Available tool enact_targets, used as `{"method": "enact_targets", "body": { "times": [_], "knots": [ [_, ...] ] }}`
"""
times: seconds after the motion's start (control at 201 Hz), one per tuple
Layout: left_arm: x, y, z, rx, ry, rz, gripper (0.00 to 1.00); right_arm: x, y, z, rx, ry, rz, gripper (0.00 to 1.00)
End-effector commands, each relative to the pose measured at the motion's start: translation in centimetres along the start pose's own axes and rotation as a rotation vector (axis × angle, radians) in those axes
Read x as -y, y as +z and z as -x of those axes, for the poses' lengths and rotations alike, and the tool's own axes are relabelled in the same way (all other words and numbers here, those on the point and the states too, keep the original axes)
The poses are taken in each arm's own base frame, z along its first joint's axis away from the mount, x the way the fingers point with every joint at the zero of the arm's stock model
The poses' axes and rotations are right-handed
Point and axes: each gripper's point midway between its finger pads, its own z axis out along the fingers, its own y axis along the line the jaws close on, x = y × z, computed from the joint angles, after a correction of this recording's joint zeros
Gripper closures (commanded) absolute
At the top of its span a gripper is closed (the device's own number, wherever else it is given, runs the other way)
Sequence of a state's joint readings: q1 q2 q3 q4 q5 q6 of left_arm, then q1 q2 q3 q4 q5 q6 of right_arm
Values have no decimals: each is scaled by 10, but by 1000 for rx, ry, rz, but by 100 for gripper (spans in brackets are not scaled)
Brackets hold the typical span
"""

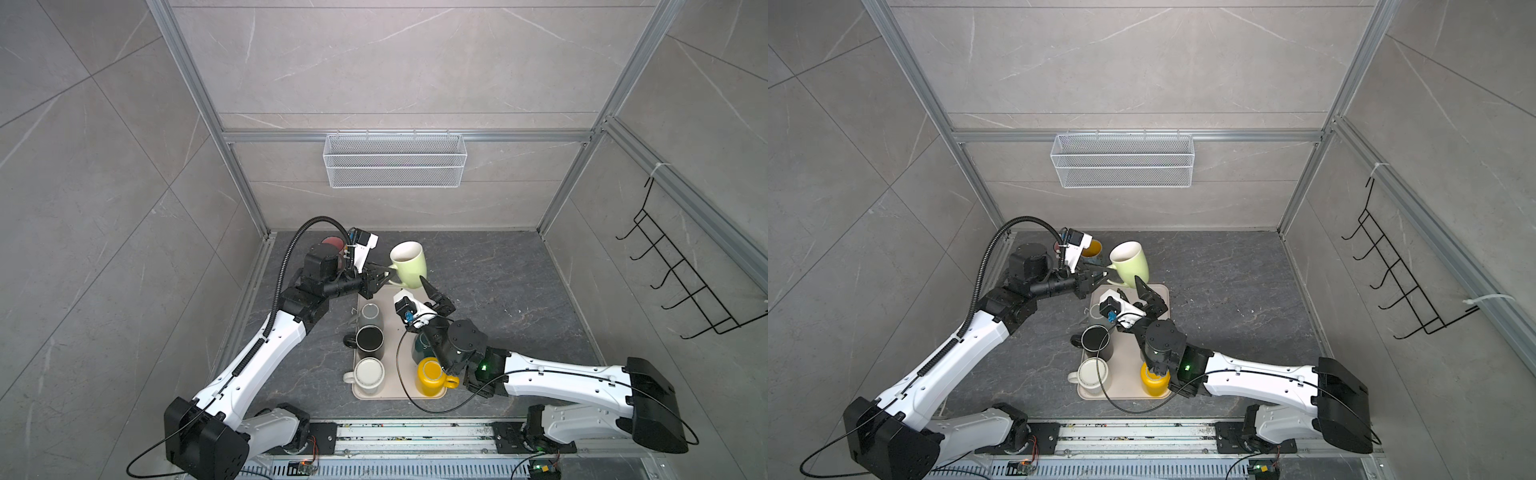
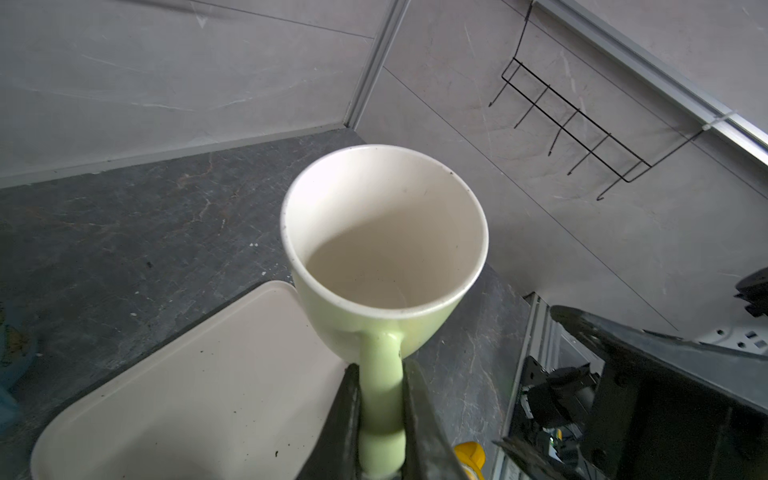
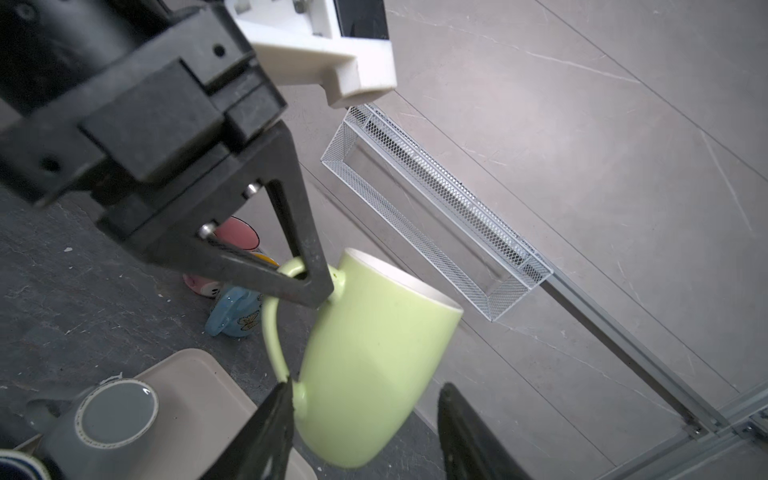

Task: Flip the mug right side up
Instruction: 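Grasp the light green mug's handle with the left gripper beside the right gripper, then withdraw the open right gripper while the left gripper carries the mug toward the blue mug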

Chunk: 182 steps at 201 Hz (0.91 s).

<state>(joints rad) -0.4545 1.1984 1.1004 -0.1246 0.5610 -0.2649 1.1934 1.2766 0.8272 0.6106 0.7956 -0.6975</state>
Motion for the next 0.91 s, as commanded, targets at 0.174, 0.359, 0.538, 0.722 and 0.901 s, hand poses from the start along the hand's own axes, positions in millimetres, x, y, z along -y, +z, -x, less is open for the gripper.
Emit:
{"method": "enact_targets", "body": {
  "times": [0.174,0.359,0.538,0.722,0.901],
  "knots": [
    [15,-24,66,255,131,36,100,10,-3,-25,-67,300,92,36],
    [8,-22,66,248,123,68,100,32,4,-48,-116,572,174,33],
    [1,-18,67,245,117,98,100,39,9,-60,-165,761,277,29],
    [-9,-10,68,231,103,126,100,46,22,-74,-213,1006,387,26],
    [-23,-4,70,224,101,182,100,64,38,-95,-200,1344,497,26]
  ]
}}
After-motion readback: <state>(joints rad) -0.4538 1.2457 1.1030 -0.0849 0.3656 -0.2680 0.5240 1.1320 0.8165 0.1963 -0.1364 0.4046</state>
